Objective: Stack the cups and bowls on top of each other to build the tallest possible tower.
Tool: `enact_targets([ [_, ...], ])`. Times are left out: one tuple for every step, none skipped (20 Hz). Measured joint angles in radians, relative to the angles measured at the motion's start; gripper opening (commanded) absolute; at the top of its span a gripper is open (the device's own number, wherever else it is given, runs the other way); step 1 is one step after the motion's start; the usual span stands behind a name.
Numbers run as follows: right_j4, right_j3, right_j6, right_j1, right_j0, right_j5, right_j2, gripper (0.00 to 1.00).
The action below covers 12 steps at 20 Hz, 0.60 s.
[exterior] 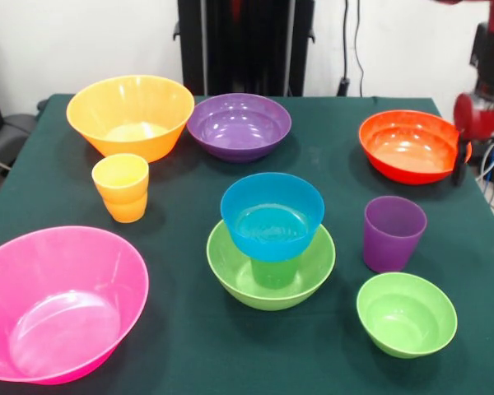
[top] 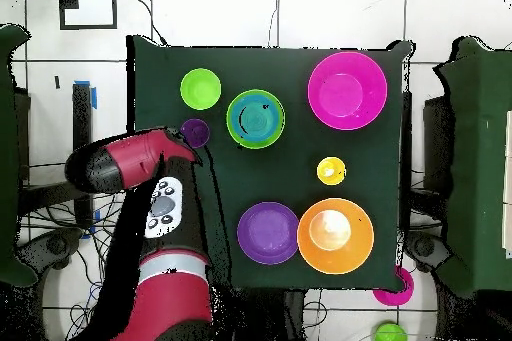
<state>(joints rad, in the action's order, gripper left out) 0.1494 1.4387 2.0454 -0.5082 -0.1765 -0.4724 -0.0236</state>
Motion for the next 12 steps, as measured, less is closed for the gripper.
enact_targets([
  [0.000, -0.007, 0.000, 0.008, 0.006, 0.000, 0.001, 1.00],
  [0.000, -0.020, 0.000, 0.018, 0.024, -0.004, 0.002, 1.00],
  [0.000, -0.023, 0.000, 0.021, 0.033, -0.007, 0.002, 1.00],
  [0.000, -0.028, 0.000, 0.023, 0.048, -0.012, 0.002, 1.00],
  [0.001, -0.030, 0.000, 0.024, 0.056, -0.015, 0.002, 1.00],
  [0.001, -0.031, 0.000, 0.024, 0.065, -0.018, 0.002, 1.00],
  [0.001, -0.036, 0.000, 0.024, 0.080, -0.023, 0.003, 1.00],
  [0.001, -0.039, 0.000, 0.024, 0.088, -0.024, 0.003, 1.00],
  [0.001, -0.043, 0.000, 0.024, 0.096, -0.026, 0.003, 1.00],
  [0.001, -0.049, 0.000, 0.025, 0.106, -0.026, 0.004, 1.00],
  [0.001, -0.056, 0.000, 0.026, 0.116, -0.026, 0.004, 1.00],
  [0.001, -0.058, 0.000, 0.027, 0.119, -0.025, 0.005, 1.00],
])
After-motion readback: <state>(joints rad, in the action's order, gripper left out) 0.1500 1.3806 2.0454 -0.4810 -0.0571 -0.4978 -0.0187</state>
